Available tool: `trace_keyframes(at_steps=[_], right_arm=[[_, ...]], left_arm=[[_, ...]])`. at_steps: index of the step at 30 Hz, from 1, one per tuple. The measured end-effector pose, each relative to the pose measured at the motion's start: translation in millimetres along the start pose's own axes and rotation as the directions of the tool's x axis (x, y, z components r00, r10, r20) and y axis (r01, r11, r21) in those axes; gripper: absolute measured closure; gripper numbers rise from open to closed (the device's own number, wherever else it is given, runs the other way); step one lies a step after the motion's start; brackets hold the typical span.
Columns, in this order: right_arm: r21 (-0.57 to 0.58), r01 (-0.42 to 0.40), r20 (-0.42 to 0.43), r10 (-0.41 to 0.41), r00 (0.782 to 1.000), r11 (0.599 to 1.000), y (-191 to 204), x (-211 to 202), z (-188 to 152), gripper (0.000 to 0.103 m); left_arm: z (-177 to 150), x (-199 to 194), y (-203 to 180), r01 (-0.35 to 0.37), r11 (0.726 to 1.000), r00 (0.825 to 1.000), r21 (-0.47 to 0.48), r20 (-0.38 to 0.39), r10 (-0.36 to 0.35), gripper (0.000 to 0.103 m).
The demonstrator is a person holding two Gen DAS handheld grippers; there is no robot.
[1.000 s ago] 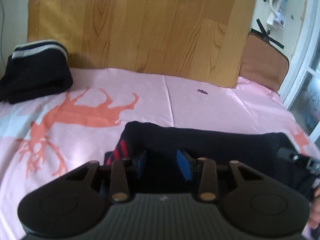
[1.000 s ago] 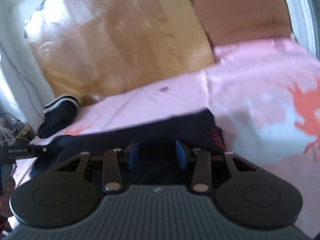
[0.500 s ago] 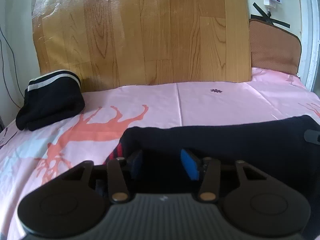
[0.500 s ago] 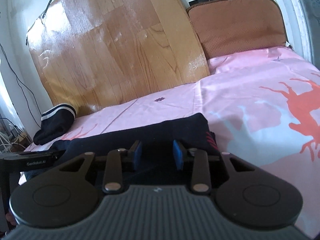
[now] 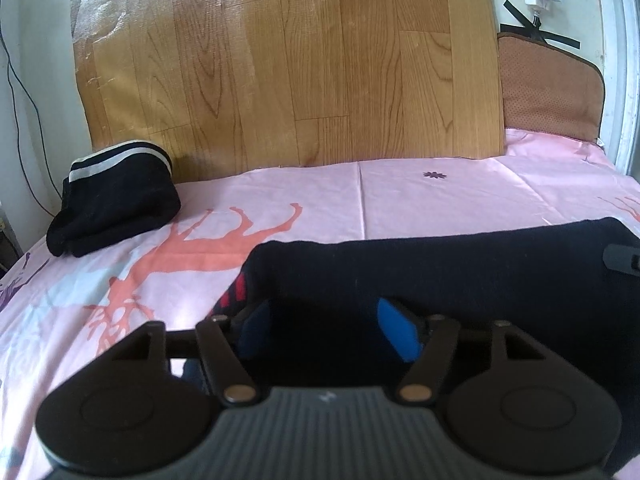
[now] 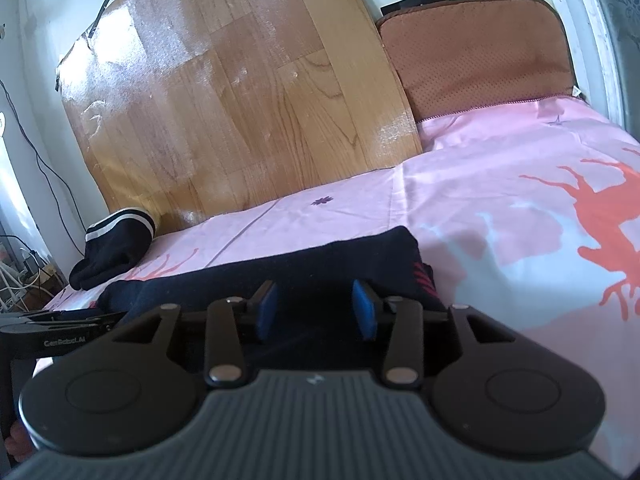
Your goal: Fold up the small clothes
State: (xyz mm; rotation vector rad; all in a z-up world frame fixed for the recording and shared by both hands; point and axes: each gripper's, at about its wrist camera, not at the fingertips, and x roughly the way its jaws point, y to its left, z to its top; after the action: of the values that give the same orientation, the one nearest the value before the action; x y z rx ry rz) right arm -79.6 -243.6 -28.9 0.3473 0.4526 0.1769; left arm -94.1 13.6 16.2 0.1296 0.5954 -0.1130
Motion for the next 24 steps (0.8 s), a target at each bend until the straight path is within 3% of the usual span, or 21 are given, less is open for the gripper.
trace_keyframes(at_steps=[2,4,6,24], right_arm=[[0.0,0.0,0.001,0.0,1.0,1.0,0.0,0.0,-0.2,0.058],[0.0,-0.001,0.002,0.001,1.0,1.0,0.0,0.0,-0.3,0.057],[0.001,-0.002,0.002,0.002,1.0,1.0,-0.1,0.0,-0.3,0.057],[0.003,-0.006,0.01,0.006,1.0,1.0,-0.2,0.4,-1.5,0.055]], left_arm=[[-1.3,-1.2,-0.3,-0.01,1.0,1.0,-0.006,-0.003,0.01,0.019],[-3.0,-2.6,-0.3,-0.016,1.0,1.0,-0.006,0.002,0.016,0.014],[-4.4,-3.1,1.3,-0.035,0.999,0.999,-0.013,-0.001,0.035,0.001],[-16.2,-9.1,5.6,-0.017,0.999,0.999,-0.038,0.034,0.018,0.0]])
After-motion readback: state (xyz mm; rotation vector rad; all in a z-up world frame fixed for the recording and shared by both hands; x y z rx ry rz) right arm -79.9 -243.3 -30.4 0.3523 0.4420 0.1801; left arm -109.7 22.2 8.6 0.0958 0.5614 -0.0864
